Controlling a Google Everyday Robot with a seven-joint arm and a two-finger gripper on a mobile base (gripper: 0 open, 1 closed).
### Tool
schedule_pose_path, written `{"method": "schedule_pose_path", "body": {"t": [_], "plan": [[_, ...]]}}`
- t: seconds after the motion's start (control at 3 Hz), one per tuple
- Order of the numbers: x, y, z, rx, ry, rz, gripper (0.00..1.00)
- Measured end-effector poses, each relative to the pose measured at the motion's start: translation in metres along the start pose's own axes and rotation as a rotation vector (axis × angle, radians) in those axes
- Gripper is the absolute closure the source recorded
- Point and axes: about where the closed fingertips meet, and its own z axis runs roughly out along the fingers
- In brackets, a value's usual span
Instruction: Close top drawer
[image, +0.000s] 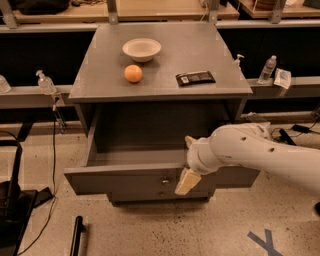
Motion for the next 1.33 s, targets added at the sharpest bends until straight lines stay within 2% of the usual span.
{"method": "schedule_pose_path", "body": {"t": [0.67,1.33], "plan": [[-0.012,-0.035,0.021,-0.004,-0.004,-0.016,0.0],[-0.011,-0.067,0.037,-0.016,0.01,-0.022,0.0]]}}
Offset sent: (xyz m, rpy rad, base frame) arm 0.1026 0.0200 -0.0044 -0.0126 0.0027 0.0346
